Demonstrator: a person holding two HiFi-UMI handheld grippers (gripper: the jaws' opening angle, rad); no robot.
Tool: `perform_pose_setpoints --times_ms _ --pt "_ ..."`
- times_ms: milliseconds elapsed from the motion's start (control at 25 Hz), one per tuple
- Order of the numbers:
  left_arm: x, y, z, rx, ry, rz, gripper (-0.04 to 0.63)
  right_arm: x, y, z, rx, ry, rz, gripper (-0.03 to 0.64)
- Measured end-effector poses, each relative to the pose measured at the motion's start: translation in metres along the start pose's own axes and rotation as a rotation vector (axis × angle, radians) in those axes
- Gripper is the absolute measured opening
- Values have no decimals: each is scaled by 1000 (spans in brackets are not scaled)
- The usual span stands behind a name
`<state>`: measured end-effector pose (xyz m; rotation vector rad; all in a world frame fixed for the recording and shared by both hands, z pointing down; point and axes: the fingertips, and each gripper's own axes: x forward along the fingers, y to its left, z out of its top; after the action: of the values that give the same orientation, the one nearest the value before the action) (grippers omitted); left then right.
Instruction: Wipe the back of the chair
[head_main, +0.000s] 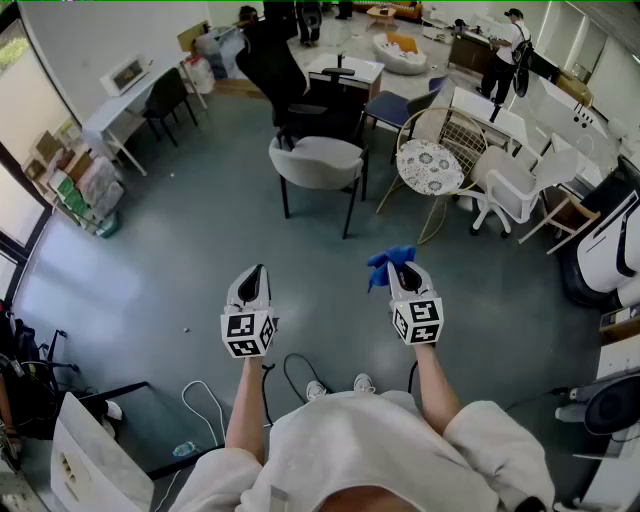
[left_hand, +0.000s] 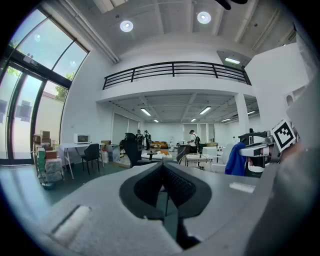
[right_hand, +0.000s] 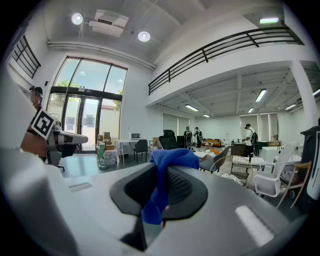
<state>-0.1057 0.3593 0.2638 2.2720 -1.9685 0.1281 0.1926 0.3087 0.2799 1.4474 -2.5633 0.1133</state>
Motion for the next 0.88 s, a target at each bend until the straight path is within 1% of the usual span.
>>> perform_pose_setpoints --times_ms 320,520,880 --pt "4 14 -1 6 6 -14 0 8 9 1 -3 6 -14 40" --pt "10 26 1 5 -1 -38 -1 15 18 6 20 -6 -22 41" --pt "22 66 -12 12 8 -74 -1 42 45 4 5 -4 -50 41"
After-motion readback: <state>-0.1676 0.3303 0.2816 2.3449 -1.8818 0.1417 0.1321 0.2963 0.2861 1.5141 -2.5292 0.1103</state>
